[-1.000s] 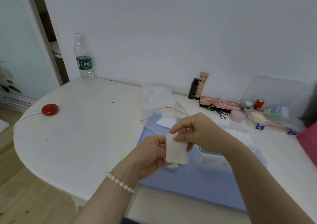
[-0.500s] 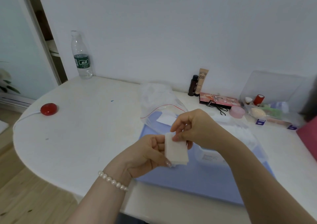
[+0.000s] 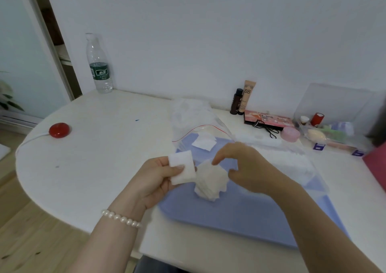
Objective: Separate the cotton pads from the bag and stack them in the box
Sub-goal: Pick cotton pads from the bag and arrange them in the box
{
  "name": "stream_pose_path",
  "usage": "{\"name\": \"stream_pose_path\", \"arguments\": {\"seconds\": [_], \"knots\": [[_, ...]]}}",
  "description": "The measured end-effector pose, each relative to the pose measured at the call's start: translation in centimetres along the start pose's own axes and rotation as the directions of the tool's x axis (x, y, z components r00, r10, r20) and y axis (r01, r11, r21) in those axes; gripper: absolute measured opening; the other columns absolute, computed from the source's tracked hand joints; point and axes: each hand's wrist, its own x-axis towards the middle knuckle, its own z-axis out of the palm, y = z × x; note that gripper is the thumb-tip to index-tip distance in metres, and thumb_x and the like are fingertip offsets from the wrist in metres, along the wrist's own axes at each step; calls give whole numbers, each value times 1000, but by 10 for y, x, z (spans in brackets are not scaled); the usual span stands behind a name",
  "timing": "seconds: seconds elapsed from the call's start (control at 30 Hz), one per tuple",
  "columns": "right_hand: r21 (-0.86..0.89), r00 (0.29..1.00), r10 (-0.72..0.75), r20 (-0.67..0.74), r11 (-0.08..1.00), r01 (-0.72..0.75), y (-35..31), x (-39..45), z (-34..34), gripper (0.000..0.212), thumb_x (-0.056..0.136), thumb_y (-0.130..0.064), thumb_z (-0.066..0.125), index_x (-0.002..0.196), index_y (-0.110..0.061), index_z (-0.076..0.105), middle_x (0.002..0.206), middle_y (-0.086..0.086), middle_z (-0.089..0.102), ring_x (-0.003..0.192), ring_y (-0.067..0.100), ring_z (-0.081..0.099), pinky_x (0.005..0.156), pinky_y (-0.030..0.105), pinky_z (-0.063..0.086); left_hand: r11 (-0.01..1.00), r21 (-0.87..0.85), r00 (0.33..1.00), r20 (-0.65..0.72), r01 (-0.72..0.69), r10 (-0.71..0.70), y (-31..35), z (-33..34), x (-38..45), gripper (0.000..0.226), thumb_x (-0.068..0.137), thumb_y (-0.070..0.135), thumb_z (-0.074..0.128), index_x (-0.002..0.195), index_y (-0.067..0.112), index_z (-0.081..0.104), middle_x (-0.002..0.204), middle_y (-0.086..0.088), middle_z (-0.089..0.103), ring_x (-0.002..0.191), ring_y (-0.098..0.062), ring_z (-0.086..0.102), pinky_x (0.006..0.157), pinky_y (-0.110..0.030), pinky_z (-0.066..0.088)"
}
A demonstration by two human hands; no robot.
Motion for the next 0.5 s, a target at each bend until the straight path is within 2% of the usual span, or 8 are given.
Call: {"name": "stream_pose_path", "arguments": {"seconds": [0.07,0.13,0.2,0.3,0.4,0.5], "knots": [[-148,994,-35,107,988,50,7,-5,12,45,66,0,59,103,-23,67,107,-7,59,102,12,47,90,21,36,1000,-16,1000,-21,-5,4,1,-3,0,22,88,-13,44,102,-12,61,88,-21,72,74,-25,72,67,-29,59],[-305,990,-68,120,947,102,12,-6,27,44,65,-9,65,107,-21,67,104,-3,60,98,20,49,83,29,36,1000,-30,1000,-27,-8,7,1,-4,0,22,88,-13,44,100,-12,62,87,-20,72,73,-25,72,66,-29,59],[-410,991,-128,45,902,135,14,-5,40,37,62,-6,65,97,-17,69,89,1,64,85,26,55,72,31,35,999,-40,999,-32,-8,7,-1,-5,1,22,87,-13,44,100,-11,62,88,-21,72,74,-25,72,66,-30,59],[-481,972,-215,-96,865,144,12,-1,46,43,34,5,71,72,-16,68,64,-2,62,60,25,60,52,29,42,999,-38,999,-36,3,-5,-5,-4,3,22,87,-13,45,101,-11,62,89,-21,72,75,-25,72,67,-30,59],[-529,979,-201,-22,834,160,10,1,50,58,16,-4,81,70,-19,66,62,-5,60,58,20,58,49,26,36,999,-40,999,-32,23,-24,-8,-3,4,22,88,-13,45,103,-12,61,91,-23,71,77,-26,72,68,-31,59],[-589,991,-125,49,798,130,5,1,51,43,30,-14,80,70,-20,65,62,-4,55,61,19,54,56,27,26,999,-31,999,-41,31,-32,-10,-2,5,22,87,-13,45,103,-12,61,90,-22,71,75,-26,72,67,-31,59]]}}
